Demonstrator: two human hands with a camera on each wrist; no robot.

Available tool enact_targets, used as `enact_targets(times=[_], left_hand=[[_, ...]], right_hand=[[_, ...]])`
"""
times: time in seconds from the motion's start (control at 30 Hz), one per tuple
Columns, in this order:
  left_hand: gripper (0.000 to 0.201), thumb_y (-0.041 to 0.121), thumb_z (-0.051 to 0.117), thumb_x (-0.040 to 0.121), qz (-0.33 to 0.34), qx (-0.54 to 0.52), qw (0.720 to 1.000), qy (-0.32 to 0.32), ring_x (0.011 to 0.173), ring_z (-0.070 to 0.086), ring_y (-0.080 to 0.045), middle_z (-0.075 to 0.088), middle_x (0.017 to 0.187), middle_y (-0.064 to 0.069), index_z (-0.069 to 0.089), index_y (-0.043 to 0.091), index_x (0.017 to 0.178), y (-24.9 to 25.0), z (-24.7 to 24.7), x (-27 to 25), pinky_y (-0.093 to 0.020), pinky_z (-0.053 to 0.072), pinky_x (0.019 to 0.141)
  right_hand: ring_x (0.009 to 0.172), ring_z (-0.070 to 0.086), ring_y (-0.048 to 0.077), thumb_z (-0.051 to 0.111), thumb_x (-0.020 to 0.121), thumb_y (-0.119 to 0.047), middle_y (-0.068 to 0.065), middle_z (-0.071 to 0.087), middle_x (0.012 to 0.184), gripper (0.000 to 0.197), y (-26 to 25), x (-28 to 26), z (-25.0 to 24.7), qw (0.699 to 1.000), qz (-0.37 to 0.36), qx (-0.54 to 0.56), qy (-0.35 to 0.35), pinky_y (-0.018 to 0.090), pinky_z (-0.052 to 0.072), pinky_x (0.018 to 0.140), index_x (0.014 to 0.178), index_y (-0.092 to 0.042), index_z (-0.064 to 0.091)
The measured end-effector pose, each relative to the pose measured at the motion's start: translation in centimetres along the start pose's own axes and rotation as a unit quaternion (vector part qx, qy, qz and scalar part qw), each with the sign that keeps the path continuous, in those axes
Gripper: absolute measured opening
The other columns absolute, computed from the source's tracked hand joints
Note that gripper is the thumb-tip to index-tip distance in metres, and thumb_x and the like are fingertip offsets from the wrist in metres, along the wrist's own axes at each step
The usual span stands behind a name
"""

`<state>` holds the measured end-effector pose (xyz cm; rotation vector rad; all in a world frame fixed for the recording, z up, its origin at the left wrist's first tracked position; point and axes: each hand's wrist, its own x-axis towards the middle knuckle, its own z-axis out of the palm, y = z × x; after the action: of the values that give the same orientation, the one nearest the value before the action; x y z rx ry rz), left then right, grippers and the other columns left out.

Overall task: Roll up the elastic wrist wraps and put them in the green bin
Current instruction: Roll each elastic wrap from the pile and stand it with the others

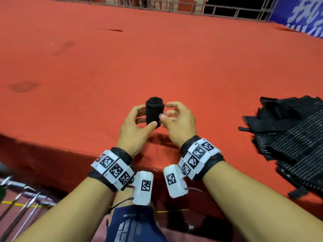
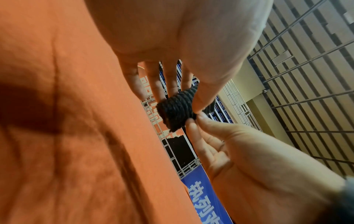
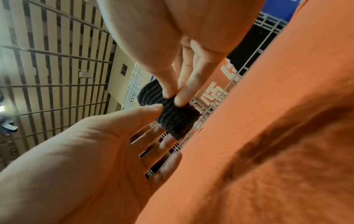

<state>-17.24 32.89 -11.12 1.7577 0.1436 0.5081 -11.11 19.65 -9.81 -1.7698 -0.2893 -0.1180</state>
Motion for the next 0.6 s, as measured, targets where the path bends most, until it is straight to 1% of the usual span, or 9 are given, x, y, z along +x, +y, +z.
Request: enact_targets(times=[0.03,0.1,0.17,0.23,0.3,0.37,0.43,0.5,0.6], left_hand=[[0.048,0.011,0.078,0.083,0.0,-0.005,1.0,0.006,0.103,0.066,0.001,0.068,0.118,0.016,0.061,0.028,0.124,-0.3,-0.7,0.3,-0.024,0.053,0.092],[0.053,0.003,0.076,0.083,0.0,-0.015,1.0,0.016,0.109,0.065,-0.001,0.066,0.122,0.015,0.059,0.03,0.126,-0.8,-2.0,1.2,-0.022,0.052,0.093],[0.058,-0.004,0.073,0.083,-0.008,-0.025,0.999,0.026,0.114,0.064,-0.004,0.065,0.126,0.011,0.058,0.028,0.128,-1.4,-3.3,2.3,-0.017,0.051,0.092],[0.062,-0.007,0.071,0.082,-0.012,-0.014,0.999,0.037,0.118,0.063,-0.006,0.061,0.132,0.006,0.057,0.028,0.131,-1.9,-4.3,3.4,-0.02,0.051,0.096],[0.064,-0.008,0.07,0.081,-0.015,0.003,0.999,0.045,0.121,0.062,-0.008,0.058,0.136,0.002,0.057,0.03,0.13,-2.4,-5.0,4.4,-0.028,0.052,0.101],[0.065,-0.008,0.069,0.081,-0.023,0.018,0.998,0.047,0.122,0.061,-0.009,0.056,0.137,0.001,0.056,0.028,0.133,-2.8,-5.6,5.4,-0.029,0.051,0.103],[0.069,-0.01,0.069,0.081,-0.03,0.017,0.998,0.044,0.121,0.061,-0.01,0.054,0.139,-0.001,0.054,0.025,0.138,-3.2,-6.0,6.3,-0.03,0.052,0.103],[0.071,-0.012,0.068,0.081,-0.038,0.024,0.998,0.049,0.119,0.062,-0.01,0.053,0.141,-0.002,0.052,0.023,0.141,-3.6,-6.5,7.2,-0.03,0.052,0.101],[0.072,-0.013,0.067,0.081,-0.043,0.034,0.997,0.061,0.12,0.062,-0.013,0.051,0.141,-0.002,0.051,0.022,0.143,-4.2,-7.3,8.4,-0.028,0.053,0.1]], right_hand=[[0.067,0.071,0.017,0.074,0.085,-0.004,-0.004,0.067,0.081,0.029,-0.3,0.4,0.9,1.0,-0.004,-0.011,-0.004,0.034,0.061,0.068,0.102,-0.025,0.064],[0.075,0.071,0.011,0.073,0.084,0.0,-0.005,0.07,0.087,0.029,-0.8,1.1,2.6,0.999,-0.017,-0.033,-0.025,0.029,0.06,0.078,0.1,-0.023,0.067],[0.085,0.07,0.009,0.069,0.081,0.01,-0.005,0.072,0.093,0.037,-1.3,1.6,4.2,0.998,-0.022,-0.022,-0.055,0.023,0.058,0.083,0.106,-0.017,0.07],[0.095,0.069,0.009,0.063,0.078,0.018,-0.005,0.071,0.099,0.049,-1.6,2.2,5.4,0.996,-0.021,-0.014,-0.083,0.019,0.055,0.086,0.115,-0.014,0.069],[0.104,0.069,0.011,0.06,0.077,0.02,-0.005,0.07,0.108,0.056,-1.4,2.8,6.4,0.994,-0.018,-0.011,-0.104,0.025,0.055,0.093,0.121,-0.013,0.066],[0.112,0.067,0.012,0.06,0.076,0.018,-0.006,0.068,0.117,0.058,-1.0,3.5,7.5,0.992,-0.015,-0.013,-0.122,0.036,0.054,0.1,0.126,-0.013,0.063],[0.118,0.064,0.01,0.064,0.076,0.014,-0.004,0.066,0.129,0.063,-0.8,4.1,8.5,0.99,-0.021,-0.023,-0.138,0.041,0.052,0.104,0.134,-0.012,0.06],[0.124,0.061,0.009,0.068,0.077,0.011,-0.003,0.063,0.137,0.069,-0.5,4.5,9.5,0.988,-0.026,-0.023,-0.151,0.043,0.051,0.105,0.14,-0.014,0.055],[0.125,0.06,0.008,0.068,0.079,0.013,-0.003,0.061,0.139,0.072,-0.2,5.6,10.7,0.986,-0.018,-0.011,-0.168,0.046,0.055,0.099,0.143,-0.016,0.053]])
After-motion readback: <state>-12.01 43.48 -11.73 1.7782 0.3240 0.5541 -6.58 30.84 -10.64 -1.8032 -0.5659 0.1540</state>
